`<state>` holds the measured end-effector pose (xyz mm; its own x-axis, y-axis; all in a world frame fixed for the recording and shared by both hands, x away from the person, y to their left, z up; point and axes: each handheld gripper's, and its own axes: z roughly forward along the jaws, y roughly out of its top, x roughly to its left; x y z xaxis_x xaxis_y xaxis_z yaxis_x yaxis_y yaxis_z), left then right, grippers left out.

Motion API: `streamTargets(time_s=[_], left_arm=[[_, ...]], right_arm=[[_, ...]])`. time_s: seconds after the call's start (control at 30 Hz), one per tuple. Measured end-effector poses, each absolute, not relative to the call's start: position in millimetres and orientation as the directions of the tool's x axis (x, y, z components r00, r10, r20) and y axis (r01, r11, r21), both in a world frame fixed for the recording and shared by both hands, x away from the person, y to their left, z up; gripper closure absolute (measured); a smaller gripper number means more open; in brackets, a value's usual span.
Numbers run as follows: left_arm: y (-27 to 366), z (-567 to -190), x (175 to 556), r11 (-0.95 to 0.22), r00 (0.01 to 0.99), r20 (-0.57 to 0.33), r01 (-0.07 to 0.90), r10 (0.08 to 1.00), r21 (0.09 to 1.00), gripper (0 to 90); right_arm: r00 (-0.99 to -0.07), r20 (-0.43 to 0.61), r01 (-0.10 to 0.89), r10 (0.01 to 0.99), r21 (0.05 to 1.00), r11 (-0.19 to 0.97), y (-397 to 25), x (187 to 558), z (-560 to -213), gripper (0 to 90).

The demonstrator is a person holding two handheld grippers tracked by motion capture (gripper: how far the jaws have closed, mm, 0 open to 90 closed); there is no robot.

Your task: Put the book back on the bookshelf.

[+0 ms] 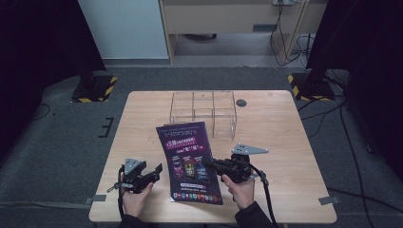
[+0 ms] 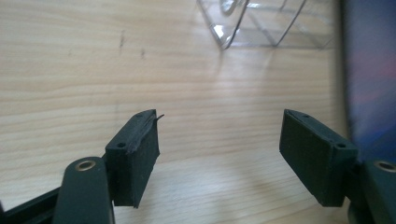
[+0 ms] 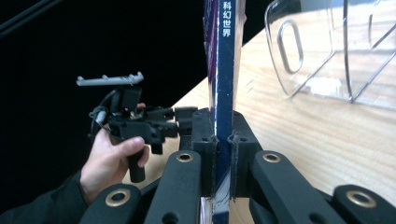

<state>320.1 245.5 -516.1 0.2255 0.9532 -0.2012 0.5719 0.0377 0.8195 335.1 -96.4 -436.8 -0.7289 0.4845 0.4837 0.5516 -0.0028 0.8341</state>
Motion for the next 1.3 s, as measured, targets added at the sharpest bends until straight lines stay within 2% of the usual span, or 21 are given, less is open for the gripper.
streamTargets(time_s=[0.4,0.9,1.07,1.3], left_arm=[[246.8,-531.3,328.6,-0.086,0.195,-0.052,0.633,0.979,0.769,25.3],[240.7,-534.6,332.7,-0.145,0.203,0.009,0.67,0.979,0.728,20.3],[240.5,-535.0,333.9,-0.142,0.196,0.01,0.677,0.981,0.722,14.4],[240.6,-535.1,334.4,-0.14,0.191,0.011,0.679,0.982,0.72,12.7]], right_arm=[[-0.736,0.422,0.481,0.529,0.876,-0.03,-104.8,336.3,-411.0,84.6],[-0.721,0.373,0.409,0.584,0.909,-0.075,-124.0,340.8,-386.1,84.5],[-0.71,0.365,0.388,0.602,0.916,-0.097,-131.8,341.5,-378.0,84.6],[-0.702,0.36,0.366,0.614,0.923,-0.123,-140.0,342.9,-368.5,84.5]])
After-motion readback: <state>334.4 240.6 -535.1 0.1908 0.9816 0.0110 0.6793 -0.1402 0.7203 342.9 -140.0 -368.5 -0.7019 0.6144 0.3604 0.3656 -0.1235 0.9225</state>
